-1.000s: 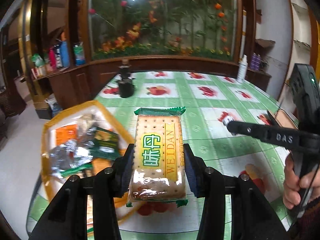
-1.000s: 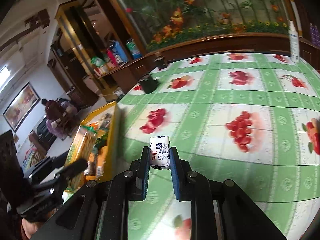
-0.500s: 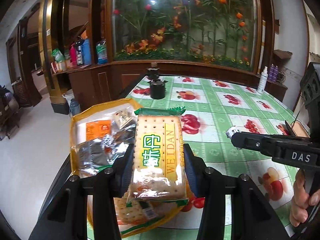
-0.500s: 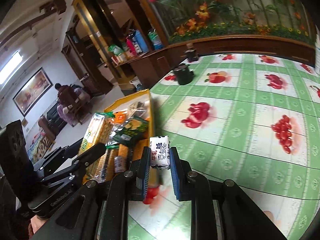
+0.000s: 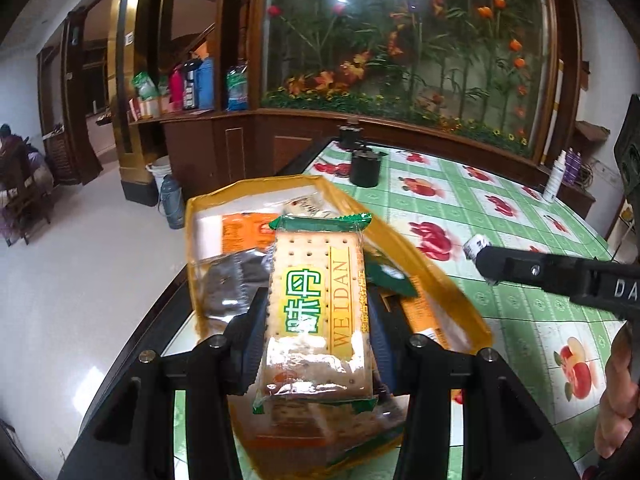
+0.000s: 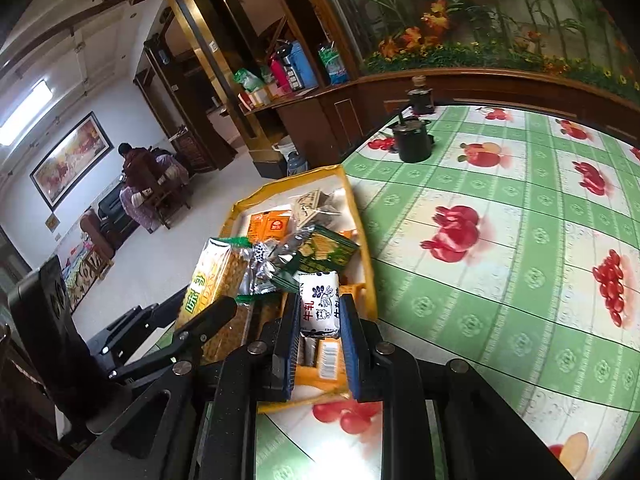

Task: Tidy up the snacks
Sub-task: 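Lower the WEIDAN pack into the tray and open the left while the right releases the carton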

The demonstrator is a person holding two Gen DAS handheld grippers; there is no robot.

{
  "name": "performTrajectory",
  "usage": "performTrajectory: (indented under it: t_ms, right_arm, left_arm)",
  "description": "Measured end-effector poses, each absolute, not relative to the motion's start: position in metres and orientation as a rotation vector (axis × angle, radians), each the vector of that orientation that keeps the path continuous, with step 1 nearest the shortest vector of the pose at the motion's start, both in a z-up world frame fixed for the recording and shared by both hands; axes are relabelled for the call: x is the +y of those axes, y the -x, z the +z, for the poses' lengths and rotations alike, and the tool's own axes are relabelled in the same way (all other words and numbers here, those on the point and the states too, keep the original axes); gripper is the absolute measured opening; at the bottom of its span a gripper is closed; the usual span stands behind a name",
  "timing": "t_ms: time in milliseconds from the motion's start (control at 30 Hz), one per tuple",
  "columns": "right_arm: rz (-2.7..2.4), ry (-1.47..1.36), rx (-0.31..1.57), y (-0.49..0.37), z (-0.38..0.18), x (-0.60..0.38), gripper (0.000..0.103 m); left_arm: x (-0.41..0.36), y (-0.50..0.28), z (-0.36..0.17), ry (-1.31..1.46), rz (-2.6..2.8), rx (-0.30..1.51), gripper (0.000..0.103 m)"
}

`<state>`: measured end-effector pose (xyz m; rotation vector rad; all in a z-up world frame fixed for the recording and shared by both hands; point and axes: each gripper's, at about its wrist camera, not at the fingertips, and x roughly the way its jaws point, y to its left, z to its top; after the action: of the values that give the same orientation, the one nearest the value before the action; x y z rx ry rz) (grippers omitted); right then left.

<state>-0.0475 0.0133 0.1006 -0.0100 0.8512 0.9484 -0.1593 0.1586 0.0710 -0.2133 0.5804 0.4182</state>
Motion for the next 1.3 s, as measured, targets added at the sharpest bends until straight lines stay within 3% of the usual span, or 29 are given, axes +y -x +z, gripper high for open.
performTrajectory:
  t_ms: [633,1200,1300]
  right_arm:
    - [0.952,0.174,0.897,0.02,0.088,0.141,0.021]
    - [0.897,0.191,0.963,-0.016,0.063,0.179,0.022]
    - [0.903,0.186,0.979,-0.017,0.061,0.177,0.026]
  left_arm:
    - [0.181,0.165,0.055,0.272,0.439,0.6,0.046]
    - [0.181,0.154,0.054,0.302,0.435,0.638,0.046]
    - [0.181,0.153,0.053,0.305,0.431,0.641,0.052]
